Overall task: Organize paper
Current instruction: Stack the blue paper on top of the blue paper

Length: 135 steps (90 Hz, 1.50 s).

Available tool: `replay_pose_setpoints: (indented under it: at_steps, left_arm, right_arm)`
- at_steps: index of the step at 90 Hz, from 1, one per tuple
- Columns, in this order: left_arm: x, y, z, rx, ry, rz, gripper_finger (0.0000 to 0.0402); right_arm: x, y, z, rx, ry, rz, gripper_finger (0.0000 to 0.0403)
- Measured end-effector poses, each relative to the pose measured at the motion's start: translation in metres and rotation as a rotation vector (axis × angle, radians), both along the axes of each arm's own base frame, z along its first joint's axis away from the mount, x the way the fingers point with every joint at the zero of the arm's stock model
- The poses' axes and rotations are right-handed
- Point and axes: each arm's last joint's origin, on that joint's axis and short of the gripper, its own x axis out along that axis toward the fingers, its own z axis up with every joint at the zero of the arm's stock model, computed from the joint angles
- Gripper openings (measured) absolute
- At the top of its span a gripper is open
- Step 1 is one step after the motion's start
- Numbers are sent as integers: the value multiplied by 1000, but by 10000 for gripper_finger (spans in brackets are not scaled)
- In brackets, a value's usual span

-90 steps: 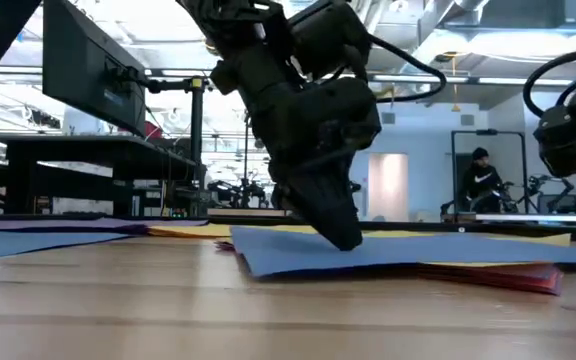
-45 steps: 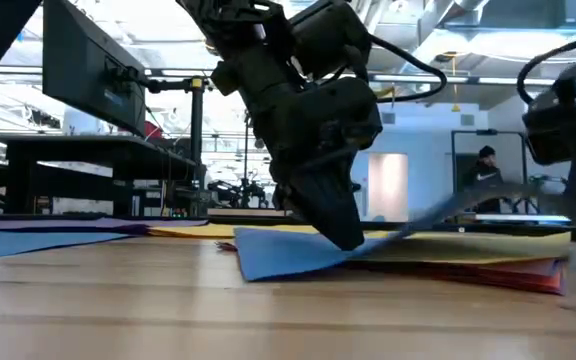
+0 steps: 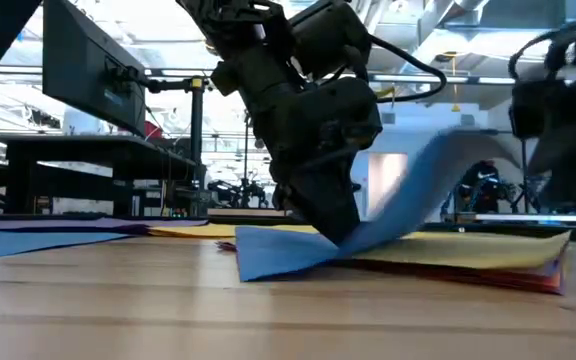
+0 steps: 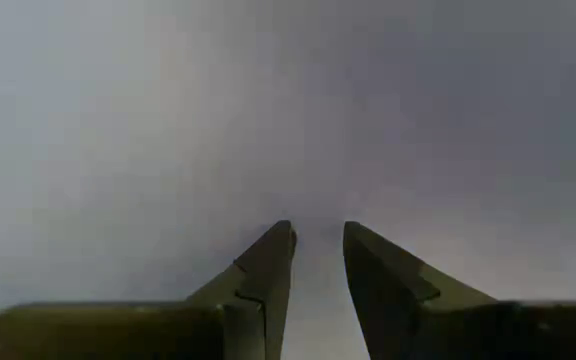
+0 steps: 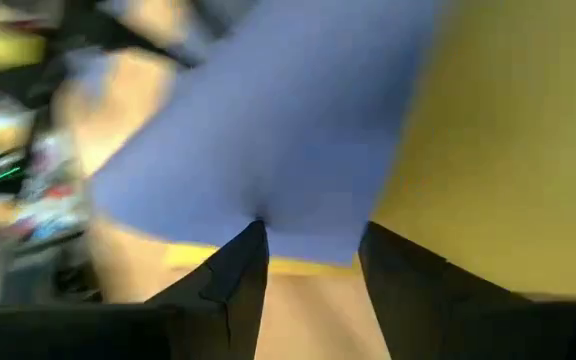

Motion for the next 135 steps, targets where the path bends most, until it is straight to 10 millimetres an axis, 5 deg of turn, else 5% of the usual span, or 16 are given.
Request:
replay_pose_setpoints:
  at_steps: [38,53,78,105,121,135]
  left_arm:
    - [0,0,0,0,1,-1,81]
    - [0,0,0,-13,4,-10,81]
    - [0,0,0,-7,1,-24,81]
    - [0,0,0,-1,-2,-33,82]
    - [0,0,0,-2,-3,-33,81]
    - [0,-1,0,-2,-4,-33,81]
  right_arm:
    - [17,1,22,-124,-279,115,144]
    - [15,-4,15,-18,-191,0,173]
    - [22,-2,28,-29,-341,36,229]
    - [21,4,31,41,-352,157,230]
    - [16,-8,8,87,-106,4,226]
    - [24,-13,7,49,-140,1,225]
